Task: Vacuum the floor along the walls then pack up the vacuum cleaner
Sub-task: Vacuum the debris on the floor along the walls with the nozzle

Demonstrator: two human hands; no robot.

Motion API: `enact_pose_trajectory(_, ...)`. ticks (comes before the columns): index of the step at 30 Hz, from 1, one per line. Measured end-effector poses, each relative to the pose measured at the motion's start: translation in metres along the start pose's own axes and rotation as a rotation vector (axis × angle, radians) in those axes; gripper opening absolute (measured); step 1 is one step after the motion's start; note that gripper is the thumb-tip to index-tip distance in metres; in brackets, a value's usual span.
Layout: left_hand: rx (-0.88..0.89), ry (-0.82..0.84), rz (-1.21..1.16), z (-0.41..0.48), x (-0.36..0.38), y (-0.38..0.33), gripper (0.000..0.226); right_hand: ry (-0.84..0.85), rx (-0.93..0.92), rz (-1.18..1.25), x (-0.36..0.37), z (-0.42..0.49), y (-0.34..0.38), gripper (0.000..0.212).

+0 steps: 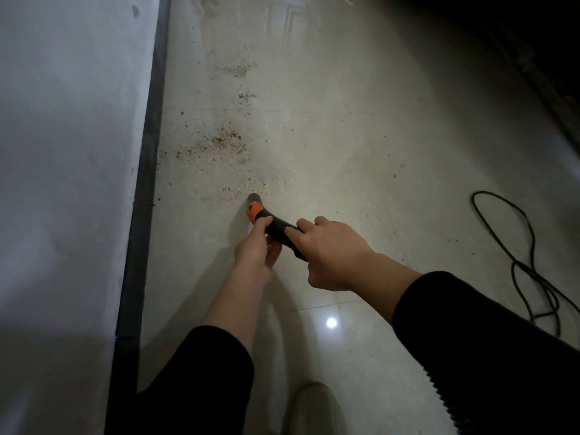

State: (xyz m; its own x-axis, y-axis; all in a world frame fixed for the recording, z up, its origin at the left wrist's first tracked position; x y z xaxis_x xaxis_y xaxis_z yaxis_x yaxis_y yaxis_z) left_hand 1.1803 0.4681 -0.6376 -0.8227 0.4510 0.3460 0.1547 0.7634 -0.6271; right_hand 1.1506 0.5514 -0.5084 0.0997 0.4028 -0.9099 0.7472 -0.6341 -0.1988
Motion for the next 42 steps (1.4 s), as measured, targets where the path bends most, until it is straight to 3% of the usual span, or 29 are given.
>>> enact_pose_trajectory(20,-0.017,0.078,0.092,0.012,0.05,0.007,0.037,-0.006,0.055,0.031,0.009,0.006,-0.053,0.051)
enact_pose_trajectory(42,-0.027,0.07,0.197,0.031,0.116,-0.009,0.034,0.057,0.058,0.138,-0.004,0.038,-0.119,0.031)
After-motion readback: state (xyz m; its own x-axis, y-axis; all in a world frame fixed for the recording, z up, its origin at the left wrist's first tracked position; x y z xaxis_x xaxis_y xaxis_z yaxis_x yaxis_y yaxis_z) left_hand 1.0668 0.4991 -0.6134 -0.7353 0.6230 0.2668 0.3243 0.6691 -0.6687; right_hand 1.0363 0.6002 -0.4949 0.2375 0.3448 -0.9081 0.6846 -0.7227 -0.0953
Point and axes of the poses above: each hand's wrist, its own z-axis towards the middle knuckle, its own x-axis out of the palm, y = z × x, the point moved 6 cm from there along z, towards the middle knuckle, and after that the axes turned 11 degrees about x, right-handed, at the moved point
